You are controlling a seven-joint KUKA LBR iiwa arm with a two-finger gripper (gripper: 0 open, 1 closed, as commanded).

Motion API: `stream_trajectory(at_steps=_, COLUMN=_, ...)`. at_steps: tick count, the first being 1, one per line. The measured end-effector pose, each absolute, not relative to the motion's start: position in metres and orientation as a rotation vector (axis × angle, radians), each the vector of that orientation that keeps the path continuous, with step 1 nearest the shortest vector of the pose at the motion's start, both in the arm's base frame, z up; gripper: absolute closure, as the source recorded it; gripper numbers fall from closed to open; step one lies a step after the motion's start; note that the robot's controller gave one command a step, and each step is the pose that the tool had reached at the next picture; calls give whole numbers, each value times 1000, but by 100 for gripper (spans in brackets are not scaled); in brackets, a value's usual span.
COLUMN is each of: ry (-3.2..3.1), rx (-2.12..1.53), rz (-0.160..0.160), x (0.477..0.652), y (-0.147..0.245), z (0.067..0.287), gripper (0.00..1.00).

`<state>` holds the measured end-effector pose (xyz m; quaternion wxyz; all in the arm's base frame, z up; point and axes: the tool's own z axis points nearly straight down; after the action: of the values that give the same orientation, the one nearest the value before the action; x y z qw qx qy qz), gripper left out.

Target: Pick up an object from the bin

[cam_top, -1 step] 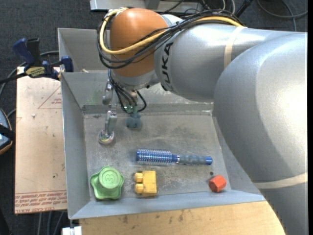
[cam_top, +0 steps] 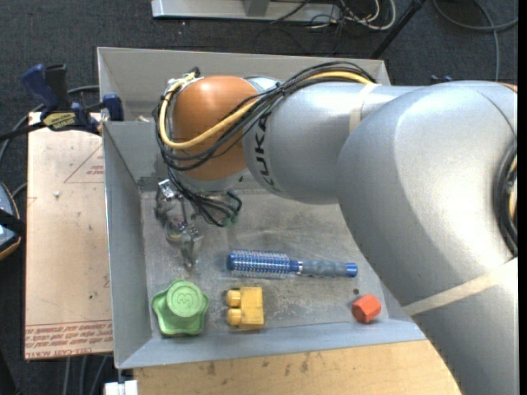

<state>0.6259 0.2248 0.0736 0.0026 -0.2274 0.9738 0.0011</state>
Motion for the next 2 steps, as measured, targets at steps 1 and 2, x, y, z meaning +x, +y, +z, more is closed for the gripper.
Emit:
stream_trajectory(at_steps=1, ry=2996, rx=-926, rz=1, x=624, y=211, z=101, gripper=0)
stream_trajectory(at_steps=2, ry=2865, rx=-1280, rz=1, x=629, y=201, z=109, gripper=0)
